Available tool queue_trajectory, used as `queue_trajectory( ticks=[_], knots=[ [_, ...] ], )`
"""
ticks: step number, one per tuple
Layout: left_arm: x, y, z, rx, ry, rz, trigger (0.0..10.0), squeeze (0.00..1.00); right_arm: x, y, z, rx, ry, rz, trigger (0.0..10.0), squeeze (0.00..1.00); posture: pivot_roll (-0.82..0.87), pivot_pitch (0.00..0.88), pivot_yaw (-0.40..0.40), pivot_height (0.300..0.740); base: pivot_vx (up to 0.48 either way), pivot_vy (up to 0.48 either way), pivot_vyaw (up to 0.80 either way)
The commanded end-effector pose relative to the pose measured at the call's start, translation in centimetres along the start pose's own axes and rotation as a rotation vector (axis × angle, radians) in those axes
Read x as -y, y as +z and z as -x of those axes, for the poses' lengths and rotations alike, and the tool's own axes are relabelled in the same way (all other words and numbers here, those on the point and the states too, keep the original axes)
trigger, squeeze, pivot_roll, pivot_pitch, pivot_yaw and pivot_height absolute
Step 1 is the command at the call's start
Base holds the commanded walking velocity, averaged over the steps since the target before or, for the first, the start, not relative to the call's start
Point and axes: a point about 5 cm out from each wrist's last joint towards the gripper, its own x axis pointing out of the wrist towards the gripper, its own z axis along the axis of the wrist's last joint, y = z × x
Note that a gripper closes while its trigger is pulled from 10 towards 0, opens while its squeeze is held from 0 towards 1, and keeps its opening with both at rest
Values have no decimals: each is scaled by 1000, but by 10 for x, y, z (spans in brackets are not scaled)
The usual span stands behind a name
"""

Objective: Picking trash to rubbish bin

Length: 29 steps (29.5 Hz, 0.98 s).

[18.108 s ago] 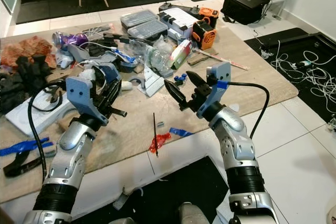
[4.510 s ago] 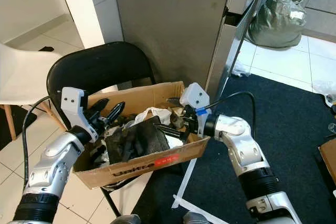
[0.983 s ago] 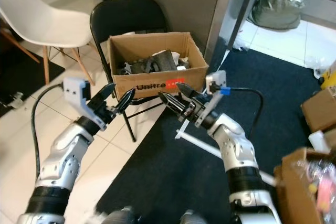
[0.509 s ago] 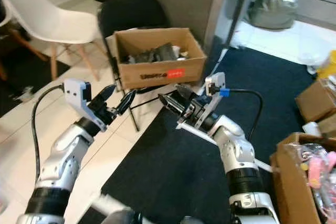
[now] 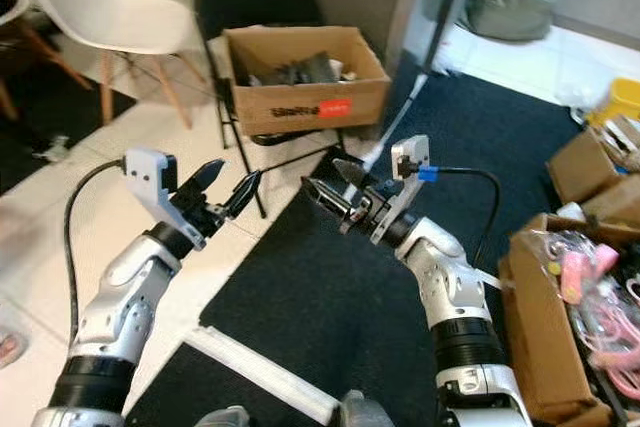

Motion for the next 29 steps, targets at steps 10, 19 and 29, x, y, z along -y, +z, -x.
queue_trajectory(
  ticks=[10,19,29],
  knots=[
    [4,-3,-1,-14,-16,5,10000,0,3,0,4,-1,-19,10,10000,0,33,0,-33,740,-369,0,0],
    [4,-4,-1,-12,-18,11,10000,0,3,-1,5,-15,-19,12,10000,0,31,0,-34,740,-352,0,0],
    [4,-5,-2,-8,-21,15,10000,0,3,-3,4,-45,-15,12,10000,0,30,0,-37,740,0,0,-778]
  ],
)
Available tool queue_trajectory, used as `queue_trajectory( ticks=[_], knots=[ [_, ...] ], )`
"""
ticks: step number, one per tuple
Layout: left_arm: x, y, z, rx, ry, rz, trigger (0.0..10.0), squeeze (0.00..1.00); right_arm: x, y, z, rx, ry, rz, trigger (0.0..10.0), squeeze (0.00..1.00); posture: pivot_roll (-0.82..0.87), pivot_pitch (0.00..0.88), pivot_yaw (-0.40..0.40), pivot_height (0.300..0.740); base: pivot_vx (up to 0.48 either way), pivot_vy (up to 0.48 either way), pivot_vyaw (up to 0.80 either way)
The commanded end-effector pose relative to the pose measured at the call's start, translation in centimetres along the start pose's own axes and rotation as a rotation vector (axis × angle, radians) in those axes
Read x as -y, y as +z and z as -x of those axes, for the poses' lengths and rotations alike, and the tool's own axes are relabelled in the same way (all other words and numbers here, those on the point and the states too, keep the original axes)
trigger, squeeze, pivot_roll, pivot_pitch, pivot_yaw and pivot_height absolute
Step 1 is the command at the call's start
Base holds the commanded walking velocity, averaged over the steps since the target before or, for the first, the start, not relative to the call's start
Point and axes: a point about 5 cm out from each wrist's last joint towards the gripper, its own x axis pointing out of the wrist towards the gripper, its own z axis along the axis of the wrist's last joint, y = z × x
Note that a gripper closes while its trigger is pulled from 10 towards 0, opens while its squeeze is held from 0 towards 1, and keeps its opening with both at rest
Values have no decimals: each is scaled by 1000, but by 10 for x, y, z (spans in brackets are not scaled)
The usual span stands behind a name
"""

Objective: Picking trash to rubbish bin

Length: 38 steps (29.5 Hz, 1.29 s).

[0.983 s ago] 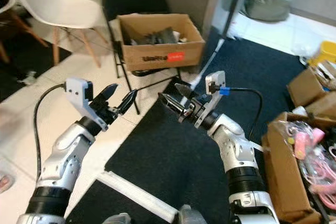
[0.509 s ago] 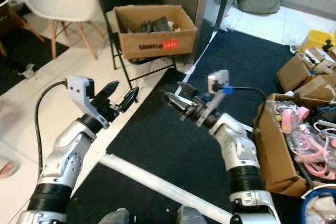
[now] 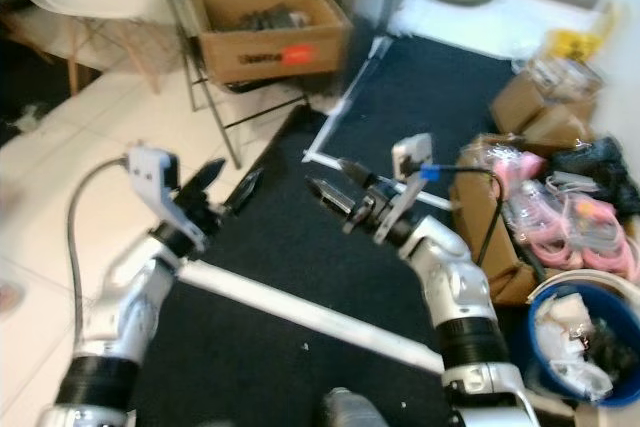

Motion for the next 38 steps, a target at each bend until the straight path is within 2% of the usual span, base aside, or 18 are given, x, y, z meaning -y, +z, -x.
queue_trajectory(
  ticks=[1,38],
  knots=[
    [2,-1,-1,3,-8,8,10000,0,2,1,1,-20,-6,10,10000,0,30,0,-37,740,0,0,-800],
    [3,-1,-2,10,-44,6,10000,0,2,0,0,-38,2,-9,10000,0,39,0,-35,740,0,0,-800]
  ],
)
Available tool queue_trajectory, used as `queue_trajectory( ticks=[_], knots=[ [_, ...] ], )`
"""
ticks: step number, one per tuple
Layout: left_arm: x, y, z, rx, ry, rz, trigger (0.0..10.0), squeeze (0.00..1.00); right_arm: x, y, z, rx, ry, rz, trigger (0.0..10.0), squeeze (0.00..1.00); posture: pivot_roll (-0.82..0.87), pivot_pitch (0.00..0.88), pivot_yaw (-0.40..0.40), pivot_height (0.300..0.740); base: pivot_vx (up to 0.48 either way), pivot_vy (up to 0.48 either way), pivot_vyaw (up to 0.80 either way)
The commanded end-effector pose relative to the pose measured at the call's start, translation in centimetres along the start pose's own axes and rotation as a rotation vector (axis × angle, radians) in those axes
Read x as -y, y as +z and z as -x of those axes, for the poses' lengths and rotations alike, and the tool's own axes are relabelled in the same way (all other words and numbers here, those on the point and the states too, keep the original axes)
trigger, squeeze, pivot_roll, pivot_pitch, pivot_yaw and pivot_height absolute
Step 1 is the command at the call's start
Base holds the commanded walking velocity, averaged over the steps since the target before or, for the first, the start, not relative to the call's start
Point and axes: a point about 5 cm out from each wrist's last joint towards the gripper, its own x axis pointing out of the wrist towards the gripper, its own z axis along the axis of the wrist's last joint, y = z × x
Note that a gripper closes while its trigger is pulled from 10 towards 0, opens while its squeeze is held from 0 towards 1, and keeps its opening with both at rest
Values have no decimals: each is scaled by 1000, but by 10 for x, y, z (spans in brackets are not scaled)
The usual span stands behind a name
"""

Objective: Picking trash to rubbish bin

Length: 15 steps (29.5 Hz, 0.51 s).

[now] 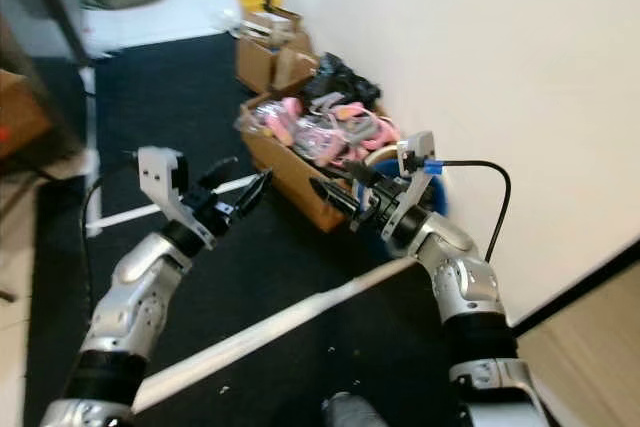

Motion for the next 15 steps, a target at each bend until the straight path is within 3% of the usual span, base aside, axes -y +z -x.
queue_trajectory(
  ticks=[1,15],
  knots=[
    [1,-1,1,1,-7,4,10000,0,0,-4,1,-25,1,-8,10000,0,39,0,-35,740,0,0,-800],
    [5,0,-4,13,-34,8,10000,0,1,-6,3,-47,18,-15,10000,0,16,0,-35,740,0,0,-800]
  ],
)
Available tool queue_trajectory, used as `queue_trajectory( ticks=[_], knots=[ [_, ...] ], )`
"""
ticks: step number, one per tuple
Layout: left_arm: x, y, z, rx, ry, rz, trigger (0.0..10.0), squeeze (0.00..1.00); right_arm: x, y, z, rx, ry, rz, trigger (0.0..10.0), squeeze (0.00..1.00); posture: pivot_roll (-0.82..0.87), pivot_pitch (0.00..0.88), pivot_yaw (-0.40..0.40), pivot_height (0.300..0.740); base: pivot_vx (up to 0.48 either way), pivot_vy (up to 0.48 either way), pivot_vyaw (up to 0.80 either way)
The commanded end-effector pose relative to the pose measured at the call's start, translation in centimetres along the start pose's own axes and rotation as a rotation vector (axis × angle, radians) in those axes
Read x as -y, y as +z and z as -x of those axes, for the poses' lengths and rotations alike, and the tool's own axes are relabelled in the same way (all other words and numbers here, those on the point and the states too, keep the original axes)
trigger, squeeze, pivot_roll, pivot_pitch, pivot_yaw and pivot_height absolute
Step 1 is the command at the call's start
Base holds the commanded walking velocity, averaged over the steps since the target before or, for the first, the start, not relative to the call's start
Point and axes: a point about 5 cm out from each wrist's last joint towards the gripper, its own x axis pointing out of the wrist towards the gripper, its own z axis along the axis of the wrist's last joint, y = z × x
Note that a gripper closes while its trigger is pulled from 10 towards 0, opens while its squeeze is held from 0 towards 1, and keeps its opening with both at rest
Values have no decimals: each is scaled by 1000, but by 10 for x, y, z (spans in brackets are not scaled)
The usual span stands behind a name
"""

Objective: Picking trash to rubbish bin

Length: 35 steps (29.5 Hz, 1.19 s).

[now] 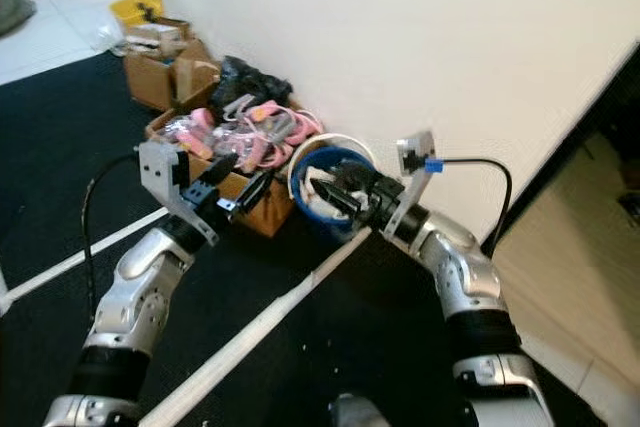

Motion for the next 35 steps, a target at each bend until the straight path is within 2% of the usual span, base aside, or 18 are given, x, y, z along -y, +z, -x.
queue_trajectory(
  ticks=[1,21,35],
  knots=[
    [3,-1,-2,6,-10,13,10000,0,2,-1,2,-25,-5,-4,10000,0,15,0,-36,740,0,0,-800],
    [5,-4,1,8,-59,22,10000,0,2,-1,-1,-24,-9,17,10000,0,-1,0,-23,740,0,0,-800],
    [3,-6,3,11,-29,21,10000,0,3,-3,1,-22,-21,16,10000,0,6,0,-29,740,0,0,-800]
  ],
)
